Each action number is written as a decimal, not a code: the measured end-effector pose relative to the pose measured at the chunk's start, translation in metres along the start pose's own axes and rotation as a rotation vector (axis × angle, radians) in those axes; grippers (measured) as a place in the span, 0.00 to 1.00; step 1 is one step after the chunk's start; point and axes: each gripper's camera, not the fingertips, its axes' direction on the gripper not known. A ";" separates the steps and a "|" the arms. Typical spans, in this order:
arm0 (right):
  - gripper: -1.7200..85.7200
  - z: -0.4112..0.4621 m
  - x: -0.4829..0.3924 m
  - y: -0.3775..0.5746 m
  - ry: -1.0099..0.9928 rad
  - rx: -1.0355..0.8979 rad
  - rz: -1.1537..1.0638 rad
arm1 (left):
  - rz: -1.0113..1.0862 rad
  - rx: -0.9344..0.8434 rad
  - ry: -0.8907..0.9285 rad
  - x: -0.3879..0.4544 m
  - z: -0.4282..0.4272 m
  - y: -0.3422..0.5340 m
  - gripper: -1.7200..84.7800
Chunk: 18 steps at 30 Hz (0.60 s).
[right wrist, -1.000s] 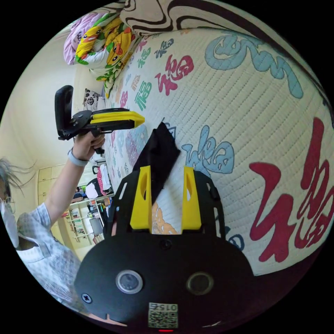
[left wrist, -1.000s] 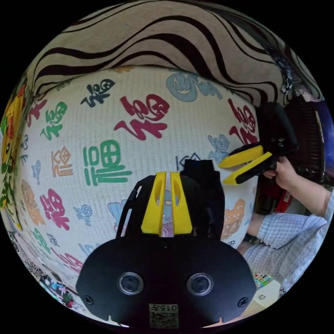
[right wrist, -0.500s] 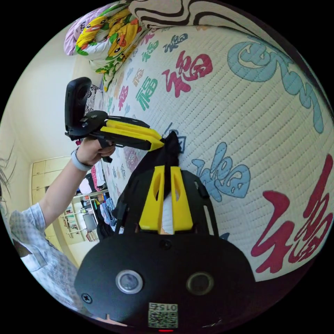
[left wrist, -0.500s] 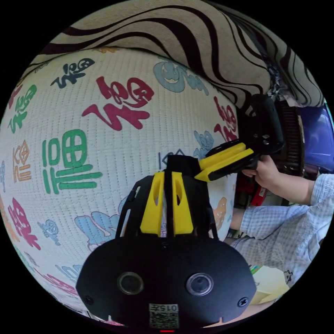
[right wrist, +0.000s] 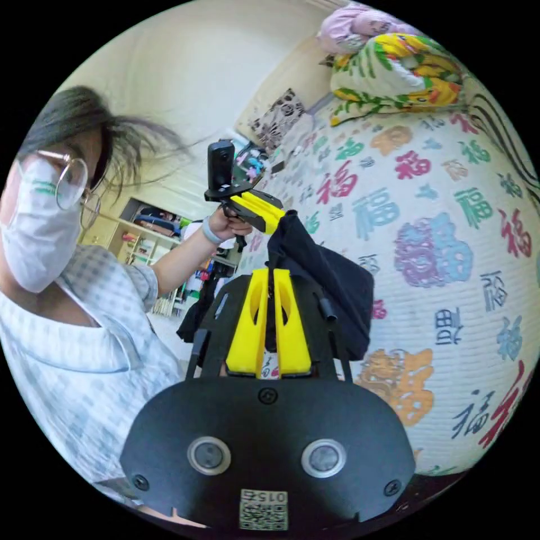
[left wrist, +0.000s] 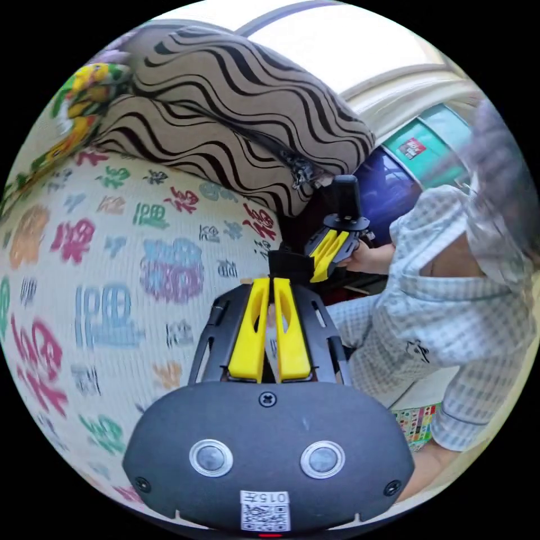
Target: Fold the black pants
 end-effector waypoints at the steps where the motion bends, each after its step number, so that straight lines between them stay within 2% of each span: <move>1: 0.03 0.046 -0.029 0.000 -0.040 -0.052 -0.047 | -0.050 0.028 -0.019 0.020 -0.024 0.056 0.02; 5: 0.03 0.221 -0.110 0.006 -0.165 -0.248 -0.114 | -0.266 0.073 -0.143 0.086 -0.082 0.256 0.02; 9: 0.03 0.373 -0.166 0.025 -0.168 -0.393 -0.168 | -0.489 0.124 -0.221 0.126 -0.104 0.418 0.02; 11: 0.03 0.466 -0.192 0.043 -0.110 -0.491 -0.195 | -0.632 0.109 -0.281 0.143 -0.102 0.511 0.02; 14: 0.04 0.560 -0.207 0.065 0.024 -0.581 -0.218 | -0.792 0.055 -0.367 0.156 -0.083 0.611 0.02; 18: 0.08 0.645 -0.206 0.088 0.097 -0.758 -0.126 | -1.023 0.105 -0.423 0.166 -0.053 0.712 0.02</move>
